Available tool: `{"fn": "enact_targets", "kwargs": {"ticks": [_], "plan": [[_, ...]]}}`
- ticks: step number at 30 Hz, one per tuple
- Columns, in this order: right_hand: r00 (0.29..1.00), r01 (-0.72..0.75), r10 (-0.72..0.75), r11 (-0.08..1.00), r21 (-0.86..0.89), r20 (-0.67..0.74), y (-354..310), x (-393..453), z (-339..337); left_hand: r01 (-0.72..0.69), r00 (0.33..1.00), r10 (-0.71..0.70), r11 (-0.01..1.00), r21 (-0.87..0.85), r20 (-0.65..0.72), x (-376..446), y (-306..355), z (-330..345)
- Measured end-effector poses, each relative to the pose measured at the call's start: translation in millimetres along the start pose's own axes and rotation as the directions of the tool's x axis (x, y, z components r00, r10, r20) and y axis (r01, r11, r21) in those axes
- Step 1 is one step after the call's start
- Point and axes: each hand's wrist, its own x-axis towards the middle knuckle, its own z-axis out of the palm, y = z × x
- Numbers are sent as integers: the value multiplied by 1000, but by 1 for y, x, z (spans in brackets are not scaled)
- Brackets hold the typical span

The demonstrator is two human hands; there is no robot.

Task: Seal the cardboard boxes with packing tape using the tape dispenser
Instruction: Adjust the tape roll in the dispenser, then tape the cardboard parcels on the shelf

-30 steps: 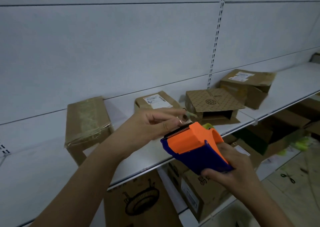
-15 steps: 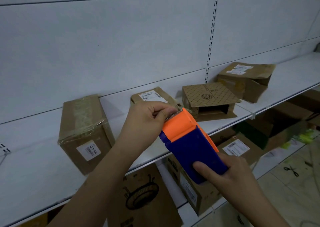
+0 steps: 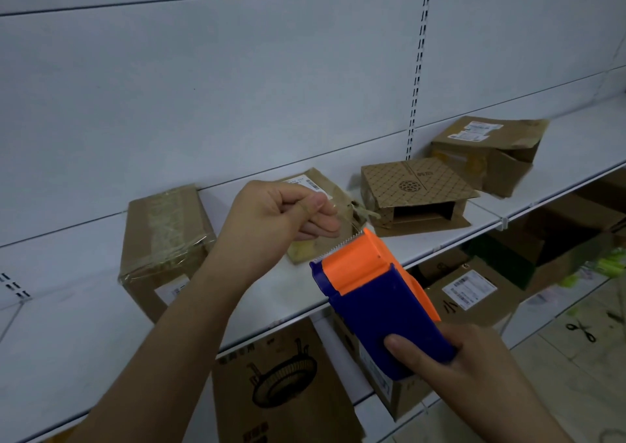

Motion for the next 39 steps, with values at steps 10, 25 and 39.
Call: {"fn": "enact_targets", "kwargs": {"ticks": [10,25,39], "plan": [[981,-85,89,996,30,-171,1,4,10,-206,973,222,958,197,-58,-12,4,-14],[942,-129,104,990,-56,-320,-5,17,49,-279,834,491,769,576,-252,-60,-50,36],[957,-23,163,867,498,-238,-22,10,87,-378,777,629,508,774,-34,-92,-88,63]]}}
